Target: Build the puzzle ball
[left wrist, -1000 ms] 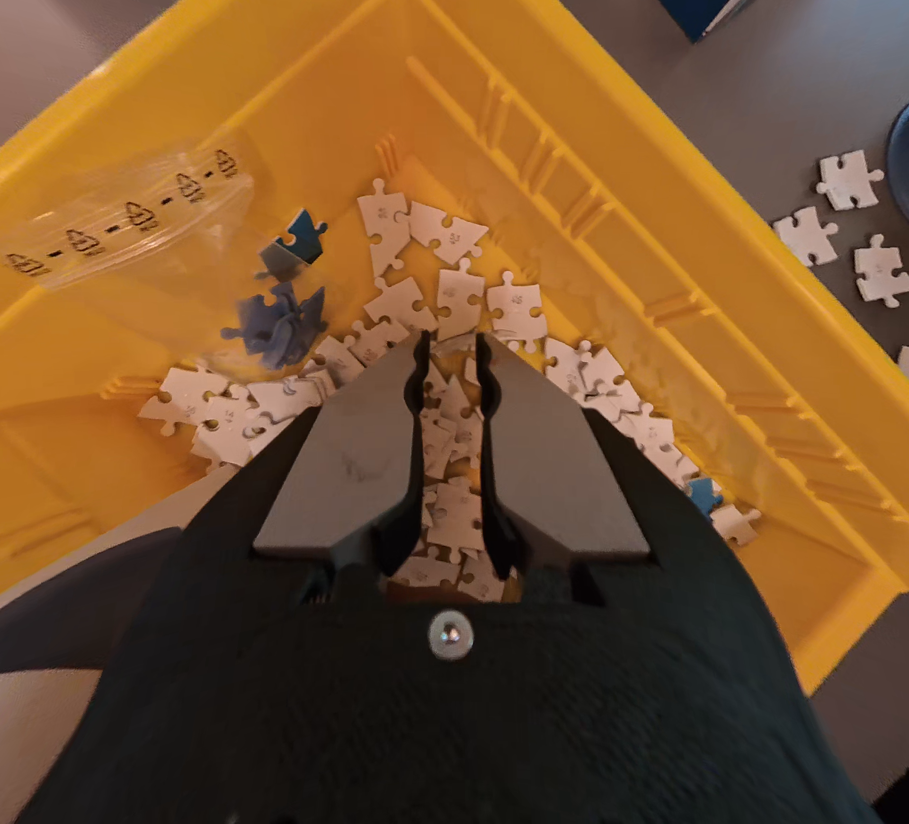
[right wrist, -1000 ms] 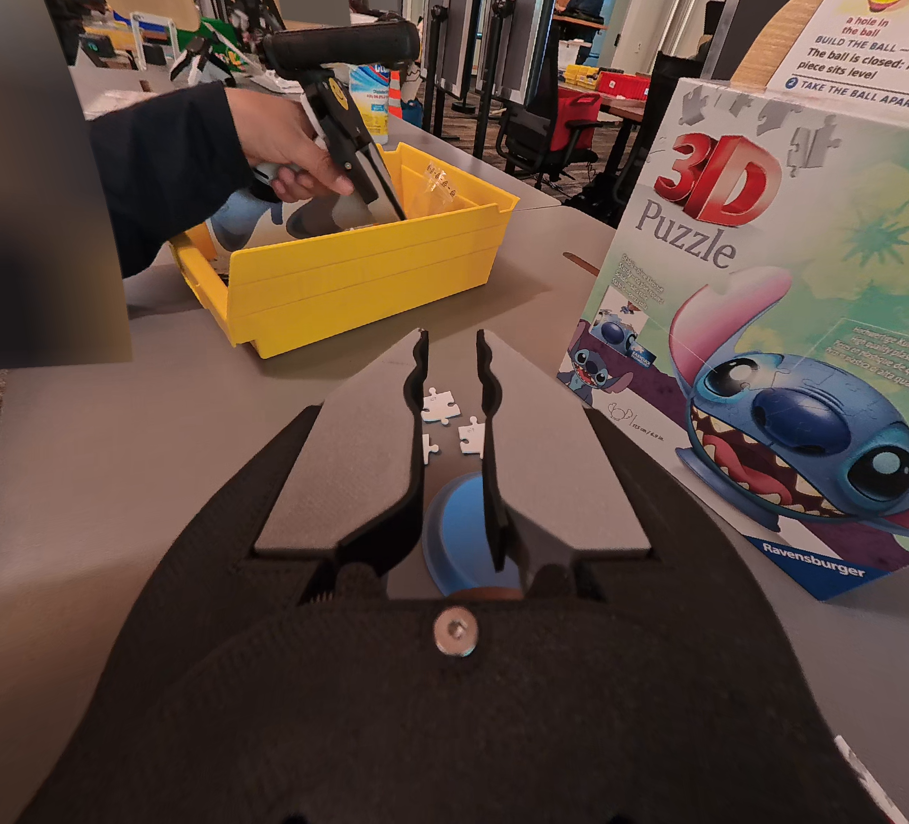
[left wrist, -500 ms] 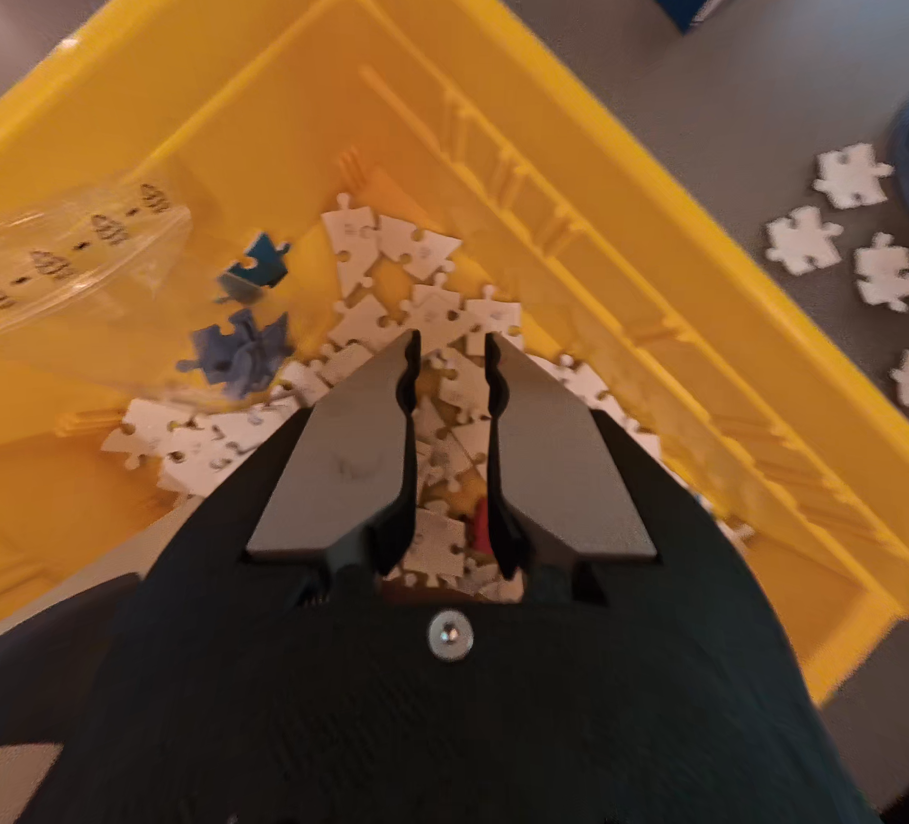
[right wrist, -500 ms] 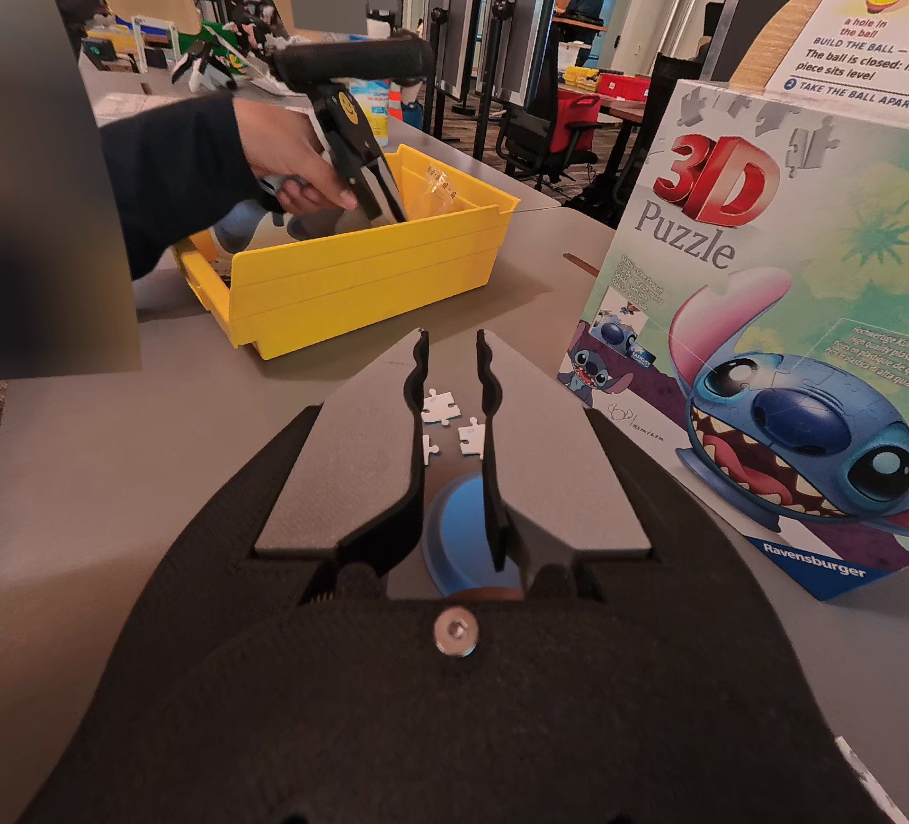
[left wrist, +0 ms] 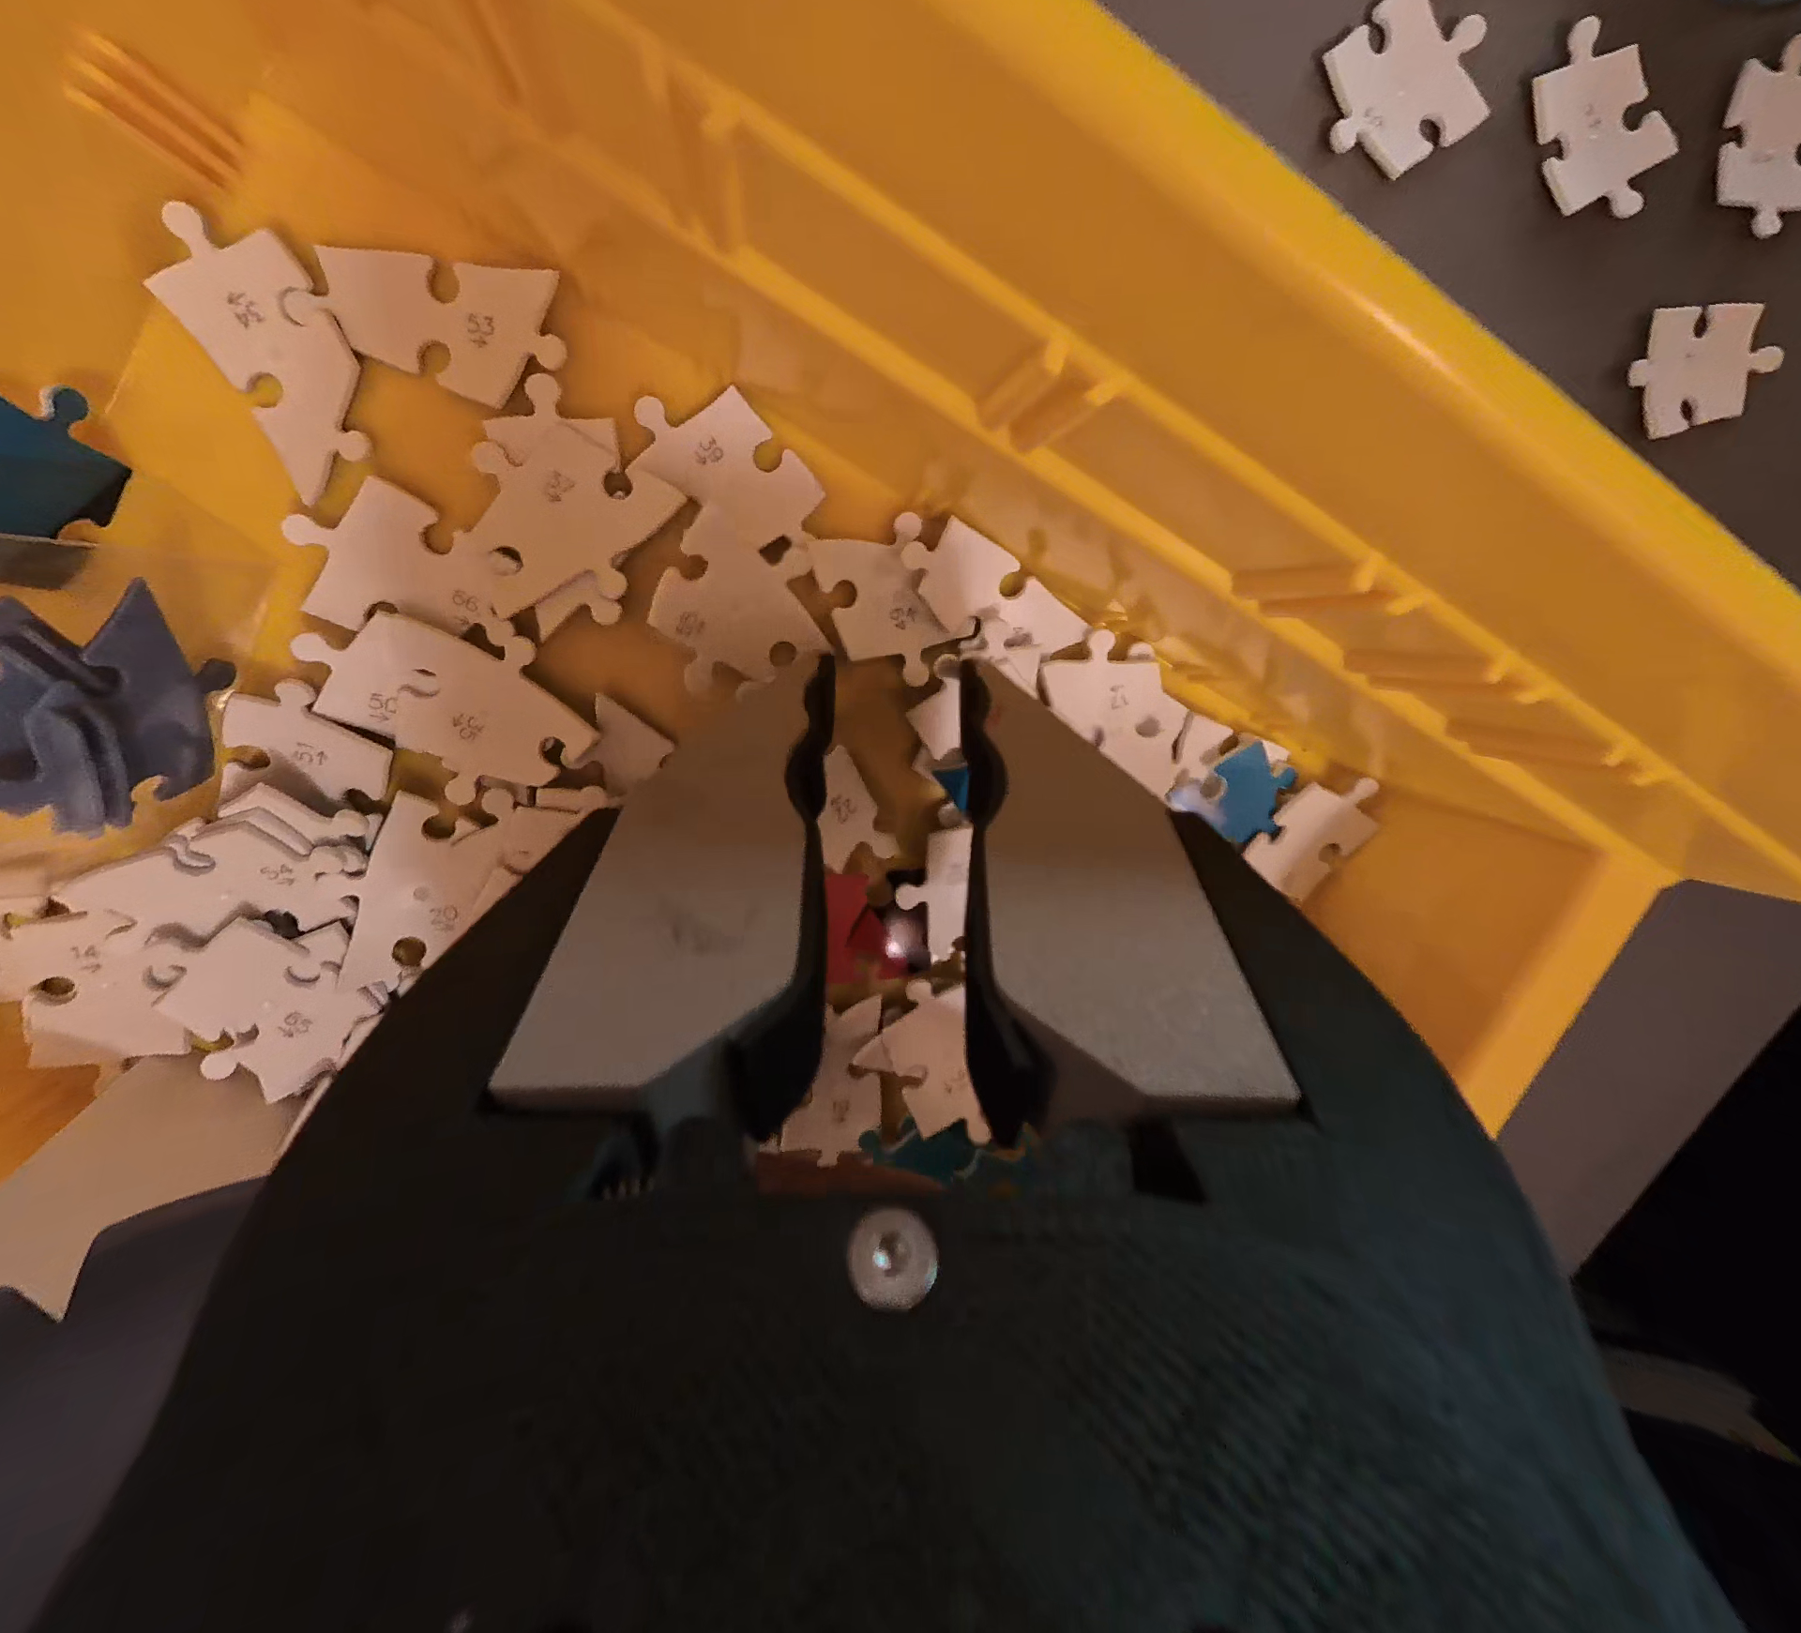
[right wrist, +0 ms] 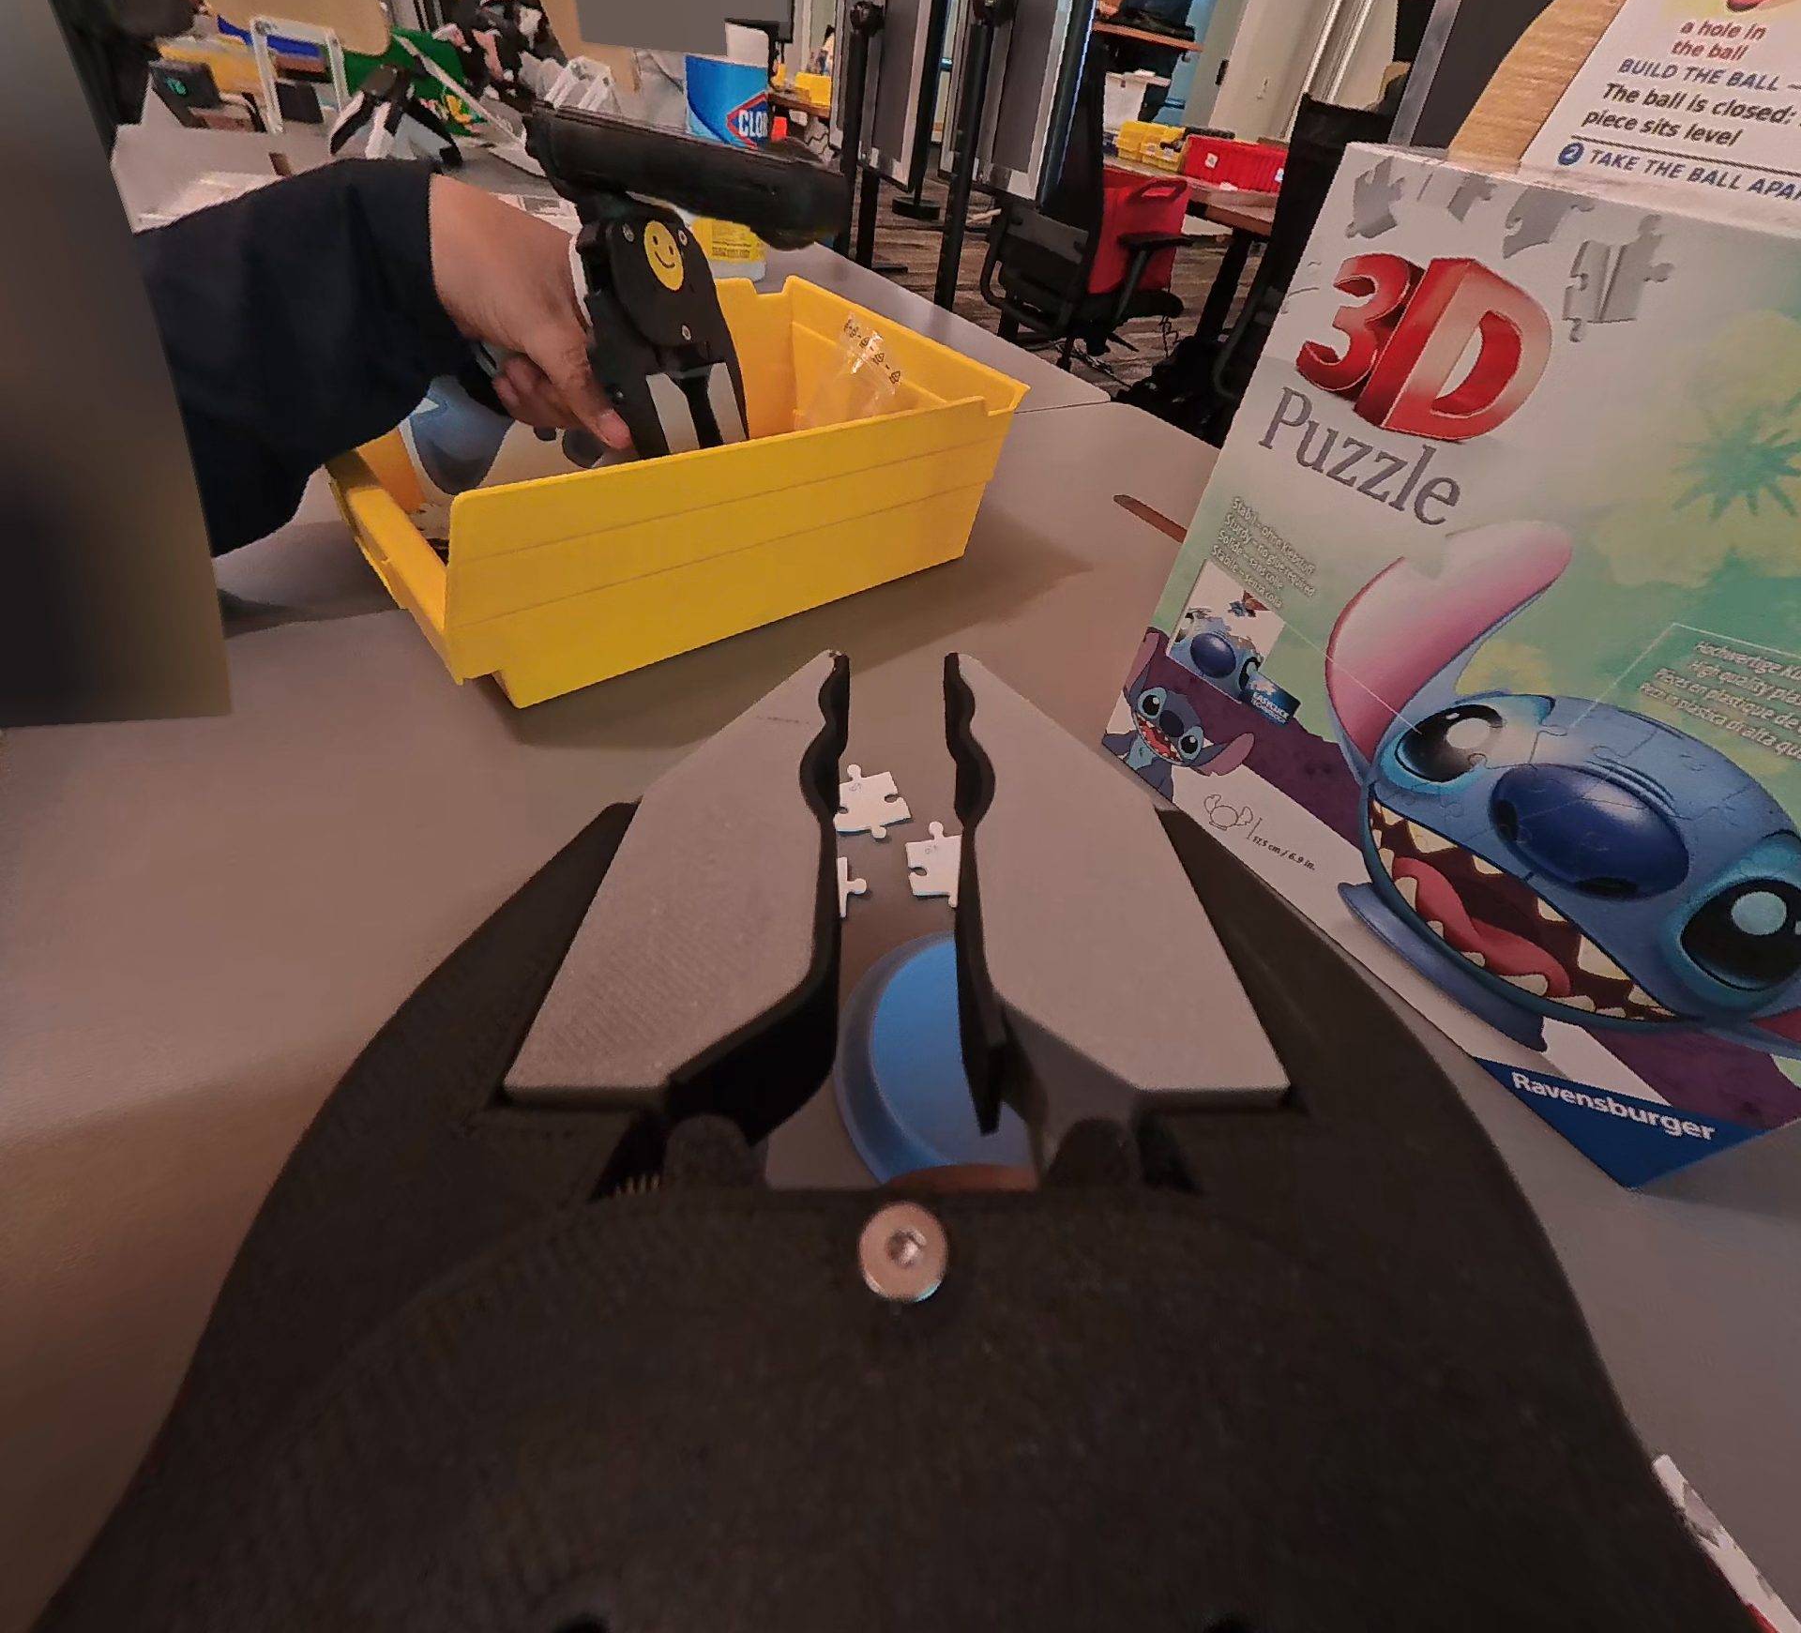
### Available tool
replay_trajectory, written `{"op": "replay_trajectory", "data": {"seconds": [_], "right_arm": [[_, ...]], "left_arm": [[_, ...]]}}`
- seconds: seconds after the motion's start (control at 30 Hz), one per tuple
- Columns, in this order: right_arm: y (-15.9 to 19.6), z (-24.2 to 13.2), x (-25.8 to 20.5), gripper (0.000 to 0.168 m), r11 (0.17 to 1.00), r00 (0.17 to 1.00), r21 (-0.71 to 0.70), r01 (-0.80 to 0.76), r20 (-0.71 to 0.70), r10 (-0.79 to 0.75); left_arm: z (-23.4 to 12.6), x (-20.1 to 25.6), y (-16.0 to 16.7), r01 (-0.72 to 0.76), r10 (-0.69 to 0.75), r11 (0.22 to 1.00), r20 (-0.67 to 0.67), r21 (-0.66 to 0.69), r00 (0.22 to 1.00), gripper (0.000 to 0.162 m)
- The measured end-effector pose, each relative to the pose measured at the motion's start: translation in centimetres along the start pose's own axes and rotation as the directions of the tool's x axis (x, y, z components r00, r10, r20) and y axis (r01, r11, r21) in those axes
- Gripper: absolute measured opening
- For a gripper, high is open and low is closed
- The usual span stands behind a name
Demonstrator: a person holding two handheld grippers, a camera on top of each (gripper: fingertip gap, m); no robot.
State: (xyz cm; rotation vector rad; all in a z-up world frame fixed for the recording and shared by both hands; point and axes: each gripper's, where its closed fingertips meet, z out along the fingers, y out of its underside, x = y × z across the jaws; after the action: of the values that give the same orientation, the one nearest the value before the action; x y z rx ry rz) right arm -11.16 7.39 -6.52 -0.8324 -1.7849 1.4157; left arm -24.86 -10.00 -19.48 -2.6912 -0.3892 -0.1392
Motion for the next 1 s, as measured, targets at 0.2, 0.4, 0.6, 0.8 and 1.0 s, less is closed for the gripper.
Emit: {"op": "replay_trajectory", "data": {"seconds": [0.2, 0.4, 0.6, 0.8, 1.0], "right_arm": [[-0.2, -0.1, 0.0, 0.015, 1.0, 1.0, 0.008, -0.001, 0.001, 0.001], [-0.2, -0.1, 0.0, 0.016, 1.0, 1.0, 0.006, 0.002, 0.002, -0.002], [-0.2, -0.2, 0.1, 0.016, 1.0, 1.0, 0.008, -0.001, -0.004, 0.001], [-0.2, -0.2, 0.2, 0.016, 1.0, 1.0, 0.006, -0.002, -0.004, 0.002], [-0.1, -0.2, 0.2, 0.016, 1.0, 1.0, 0.005, -0.001, -0.004, 0.001]], "left_arm": [[-0.7, -2.9, 0.6, 0.055, -0.051, 0.998, 0.156, -0.022, 0.986, 0.025], [-1.6, -0.4, 0.8, -0.018, 0.021, 0.999, 0.088, -0.026, 0.996, 0.025], [-1.5, 0.6, 1.8, -0.04, 0.047, 0.996, 0.076, -0.085, 0.996, 0.027], [-1.1, 1.0, 2.6, -0.016, 0.023, 0.993, 0.06, -0.119, 0.998, 0.031], [-0.9, 1.1, 2.6, -0.001, 0.012, 0.992, 0.086, -0.128, 0.996, 0.034]]}}
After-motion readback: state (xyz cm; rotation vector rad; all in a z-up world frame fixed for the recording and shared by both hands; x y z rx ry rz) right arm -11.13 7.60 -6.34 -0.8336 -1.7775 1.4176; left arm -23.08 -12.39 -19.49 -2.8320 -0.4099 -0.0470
